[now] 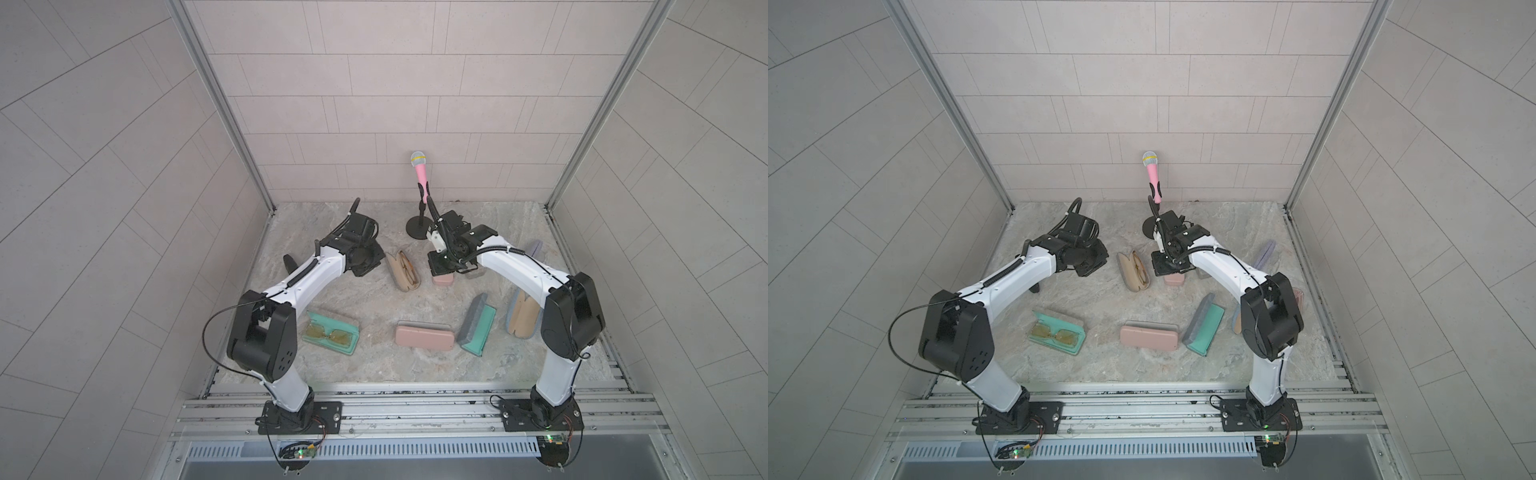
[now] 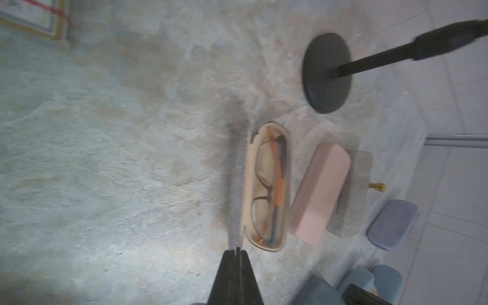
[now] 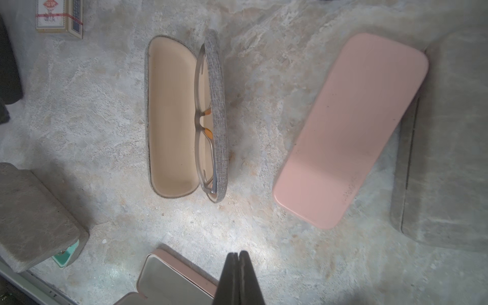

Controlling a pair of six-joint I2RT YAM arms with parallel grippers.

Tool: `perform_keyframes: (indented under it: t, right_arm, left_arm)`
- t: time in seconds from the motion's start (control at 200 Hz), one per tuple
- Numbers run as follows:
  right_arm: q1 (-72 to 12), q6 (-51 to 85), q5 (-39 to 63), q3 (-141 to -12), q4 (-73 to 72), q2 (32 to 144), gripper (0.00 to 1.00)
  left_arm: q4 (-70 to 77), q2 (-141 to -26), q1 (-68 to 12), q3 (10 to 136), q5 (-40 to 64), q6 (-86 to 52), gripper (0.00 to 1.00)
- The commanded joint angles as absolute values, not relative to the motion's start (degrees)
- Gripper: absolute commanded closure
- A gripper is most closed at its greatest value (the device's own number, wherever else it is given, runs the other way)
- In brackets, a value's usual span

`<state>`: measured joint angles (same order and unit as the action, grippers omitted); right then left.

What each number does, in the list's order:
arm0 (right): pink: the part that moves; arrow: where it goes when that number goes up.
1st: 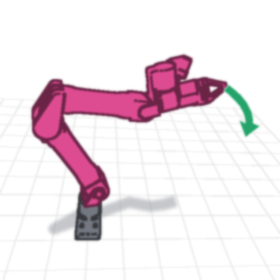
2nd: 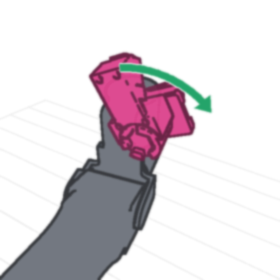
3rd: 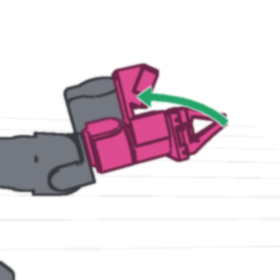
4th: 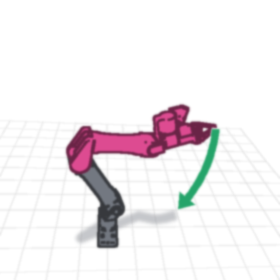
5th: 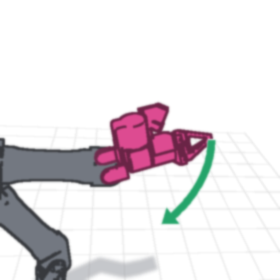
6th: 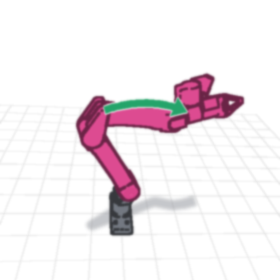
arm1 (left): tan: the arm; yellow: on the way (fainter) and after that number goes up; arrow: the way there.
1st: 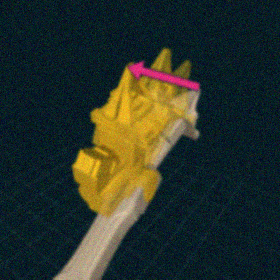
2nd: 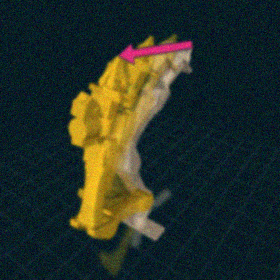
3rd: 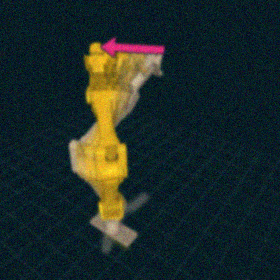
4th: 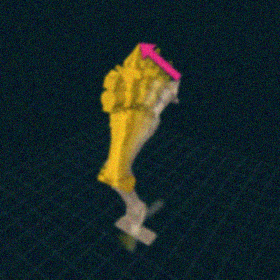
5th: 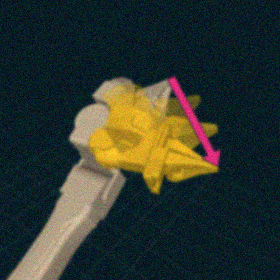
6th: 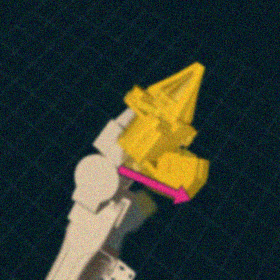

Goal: Close the glasses case
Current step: Close the glasses case at the center of the board.

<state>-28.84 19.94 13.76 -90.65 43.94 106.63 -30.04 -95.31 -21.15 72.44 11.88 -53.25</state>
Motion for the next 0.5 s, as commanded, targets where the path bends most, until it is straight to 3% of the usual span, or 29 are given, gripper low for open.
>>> perform_keyframes:
  t: [0.0, 0.495]
  right_arm:
    - [-29.1, 19.0, 13.0, -93.6, 46.3, 110.1, 1.0]
    - [-29.2, 17.3, 12.3, -104.9, 49.4, 124.2, 1.0]
  left_arm:
    - [-27.5, -95.6, -19.8, 69.3, 15.3, -51.3, 1.0]
    - [-20.9, -105.9, -19.1, 67.2, 21.3, -51.2, 1.0]
